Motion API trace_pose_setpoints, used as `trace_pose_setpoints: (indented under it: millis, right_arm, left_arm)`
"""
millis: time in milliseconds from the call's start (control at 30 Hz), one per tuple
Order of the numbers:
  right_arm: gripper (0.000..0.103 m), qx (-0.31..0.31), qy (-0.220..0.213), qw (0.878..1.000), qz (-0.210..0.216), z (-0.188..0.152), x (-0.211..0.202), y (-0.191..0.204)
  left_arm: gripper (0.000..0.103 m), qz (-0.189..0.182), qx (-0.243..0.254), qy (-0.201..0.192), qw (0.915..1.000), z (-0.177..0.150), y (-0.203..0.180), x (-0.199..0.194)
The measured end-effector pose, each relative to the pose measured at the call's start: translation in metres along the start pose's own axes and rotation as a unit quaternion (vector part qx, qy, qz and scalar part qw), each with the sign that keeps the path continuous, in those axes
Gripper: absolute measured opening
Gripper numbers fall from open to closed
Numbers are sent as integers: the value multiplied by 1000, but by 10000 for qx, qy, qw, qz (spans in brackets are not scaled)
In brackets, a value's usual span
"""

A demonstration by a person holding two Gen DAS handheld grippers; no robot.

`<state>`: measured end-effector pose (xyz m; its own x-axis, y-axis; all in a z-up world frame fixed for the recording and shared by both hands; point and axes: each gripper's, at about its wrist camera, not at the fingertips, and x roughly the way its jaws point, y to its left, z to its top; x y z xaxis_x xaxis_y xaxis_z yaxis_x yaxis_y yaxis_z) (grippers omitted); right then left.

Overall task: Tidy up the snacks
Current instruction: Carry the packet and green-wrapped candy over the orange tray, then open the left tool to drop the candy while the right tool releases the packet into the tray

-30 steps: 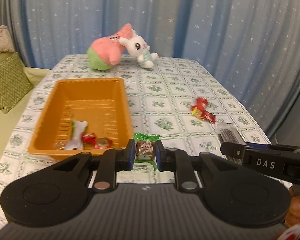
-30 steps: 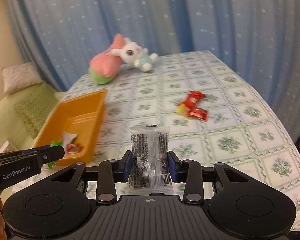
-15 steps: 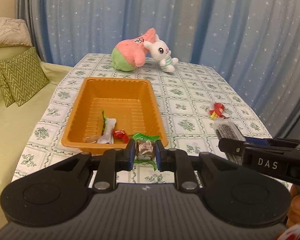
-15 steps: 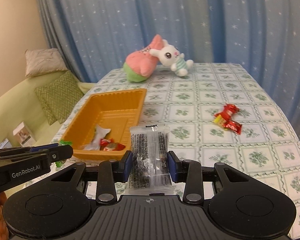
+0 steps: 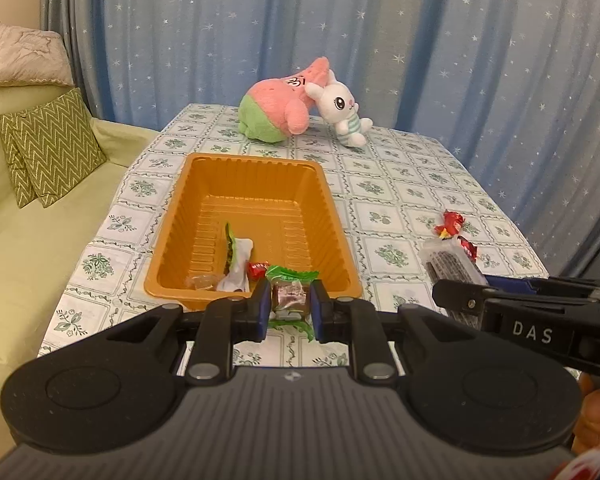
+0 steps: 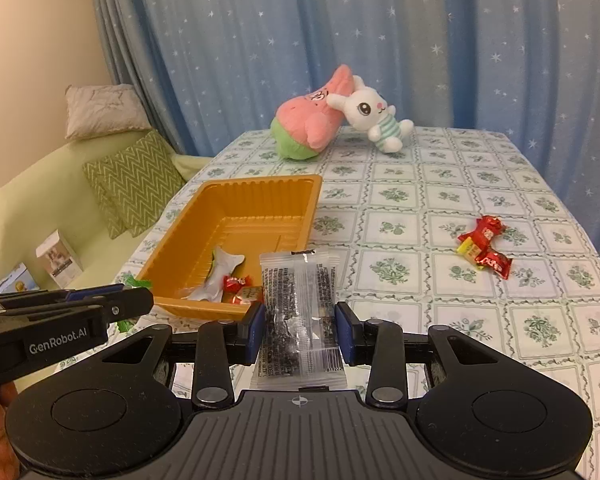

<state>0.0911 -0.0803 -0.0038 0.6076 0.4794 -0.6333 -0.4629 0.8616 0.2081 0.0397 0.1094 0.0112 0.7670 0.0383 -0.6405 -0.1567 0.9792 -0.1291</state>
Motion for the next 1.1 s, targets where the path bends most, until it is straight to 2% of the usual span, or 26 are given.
trace_pose_setpoints:
  millis: [267,567,1100]
  right_arm:
    - [38,-12,114,9999,97,15,28,4]
    - [38,-40,259,9993,271,38,72,14]
    - [38,-49,527,9980,338,58,140,17]
  left_arm:
    - [18,93,1,19,10000,21,26,18]
    - [18,168,61,221,9996,39,53,59]
    - [18,223,184,568,9980,47,78,124]
